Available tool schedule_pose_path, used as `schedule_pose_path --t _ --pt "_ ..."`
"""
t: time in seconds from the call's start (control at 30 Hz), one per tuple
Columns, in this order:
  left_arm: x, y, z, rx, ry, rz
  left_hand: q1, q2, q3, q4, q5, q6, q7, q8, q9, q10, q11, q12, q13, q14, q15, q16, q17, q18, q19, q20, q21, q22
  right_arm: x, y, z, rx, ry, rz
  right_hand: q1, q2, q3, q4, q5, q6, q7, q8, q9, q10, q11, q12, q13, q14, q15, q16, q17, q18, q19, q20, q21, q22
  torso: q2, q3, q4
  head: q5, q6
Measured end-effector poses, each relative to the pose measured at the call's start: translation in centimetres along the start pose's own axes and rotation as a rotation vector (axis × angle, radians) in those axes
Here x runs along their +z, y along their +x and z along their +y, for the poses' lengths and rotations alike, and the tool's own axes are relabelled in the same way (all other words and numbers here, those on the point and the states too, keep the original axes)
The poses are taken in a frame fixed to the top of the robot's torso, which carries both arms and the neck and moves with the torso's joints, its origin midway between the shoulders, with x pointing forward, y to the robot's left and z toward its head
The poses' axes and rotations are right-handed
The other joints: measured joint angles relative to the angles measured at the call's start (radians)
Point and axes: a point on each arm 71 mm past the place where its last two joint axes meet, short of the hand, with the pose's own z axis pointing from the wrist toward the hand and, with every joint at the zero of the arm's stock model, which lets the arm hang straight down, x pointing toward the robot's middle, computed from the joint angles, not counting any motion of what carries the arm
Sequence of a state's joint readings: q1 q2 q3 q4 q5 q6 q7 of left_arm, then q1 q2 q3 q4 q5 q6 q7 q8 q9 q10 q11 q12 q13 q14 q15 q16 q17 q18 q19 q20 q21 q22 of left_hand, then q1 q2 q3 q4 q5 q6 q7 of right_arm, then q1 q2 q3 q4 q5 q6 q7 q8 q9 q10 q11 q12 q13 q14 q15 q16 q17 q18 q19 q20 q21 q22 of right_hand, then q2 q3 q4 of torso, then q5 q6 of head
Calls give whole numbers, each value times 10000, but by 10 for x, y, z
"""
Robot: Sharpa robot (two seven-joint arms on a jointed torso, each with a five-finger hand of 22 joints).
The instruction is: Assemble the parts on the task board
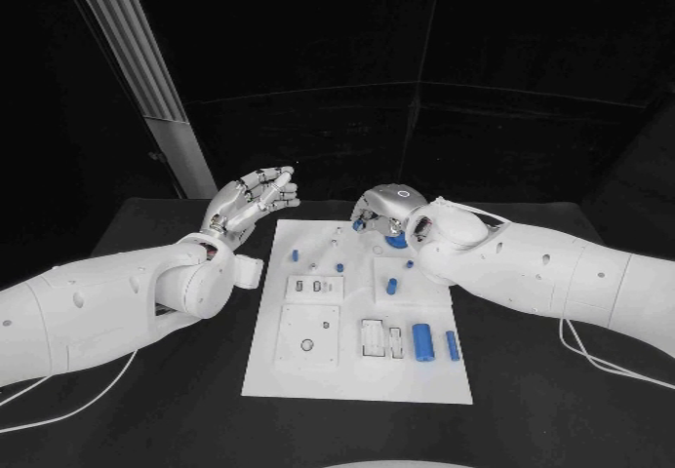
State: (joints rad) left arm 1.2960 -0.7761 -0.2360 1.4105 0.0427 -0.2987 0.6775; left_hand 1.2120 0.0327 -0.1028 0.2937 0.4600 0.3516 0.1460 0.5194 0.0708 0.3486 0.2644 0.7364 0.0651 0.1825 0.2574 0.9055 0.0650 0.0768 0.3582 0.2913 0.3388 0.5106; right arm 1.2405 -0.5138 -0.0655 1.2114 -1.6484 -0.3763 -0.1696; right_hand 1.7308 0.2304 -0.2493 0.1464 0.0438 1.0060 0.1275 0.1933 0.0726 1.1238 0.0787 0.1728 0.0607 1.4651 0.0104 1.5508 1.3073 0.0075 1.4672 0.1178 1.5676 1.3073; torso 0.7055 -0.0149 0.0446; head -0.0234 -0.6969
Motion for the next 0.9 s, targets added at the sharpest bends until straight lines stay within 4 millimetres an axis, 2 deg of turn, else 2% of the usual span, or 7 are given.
schedule_pose_path --t 0.3,0.57,0.77,0.9 --pt "0 1 0 -10 3 20 0 0 0 0 0 1 0 0 0 0 0 0 0 0 0 0 0 0 0 0 0 1 15 3 5 -102 -128 -123 79 -23 29 29 0 18 21 -58 2 -1 0 -76 0 0 0 0 8 1 0 0 0 0 42 2 43 88 81" --pt "0 2 0 -21 4 35 0 0 0 0 0 1 0 0 0 0 0 0 0 0 0 0 0 0 0 0 0 1 27 6 8 -230 -111 -88 93 -10 28 30 -1 19 25 -99 4 -1 0 -142 1 0 0 0 7 1 0 0 0 0 131 -2 137 98 146" --pt "0 2 0 -28 4 43 0 0 0 0 0 1 0 0 0 0 0 0 0 0 0 0 0 0 0 0 0 1 30 8 7 -284 -96 -33 93 -10 4 53 -4 44 55 -138 4 -1 0 -142 1 0 0 0 6 0 0 0 0 0 178 -11 183 106 165" --pt "0 2 0 -28 9 47 0 0 0 0 0 1 0 0 0 0 0 0 0 0 0 0 0 0 0 0 0 1 31 8 6 -308 -84 5 148 -66 3 53 -5 41 66 -155 4 -1 0 -220 1 0 0 0 6 0 0 0 0 5 192 -18 196 121 132"
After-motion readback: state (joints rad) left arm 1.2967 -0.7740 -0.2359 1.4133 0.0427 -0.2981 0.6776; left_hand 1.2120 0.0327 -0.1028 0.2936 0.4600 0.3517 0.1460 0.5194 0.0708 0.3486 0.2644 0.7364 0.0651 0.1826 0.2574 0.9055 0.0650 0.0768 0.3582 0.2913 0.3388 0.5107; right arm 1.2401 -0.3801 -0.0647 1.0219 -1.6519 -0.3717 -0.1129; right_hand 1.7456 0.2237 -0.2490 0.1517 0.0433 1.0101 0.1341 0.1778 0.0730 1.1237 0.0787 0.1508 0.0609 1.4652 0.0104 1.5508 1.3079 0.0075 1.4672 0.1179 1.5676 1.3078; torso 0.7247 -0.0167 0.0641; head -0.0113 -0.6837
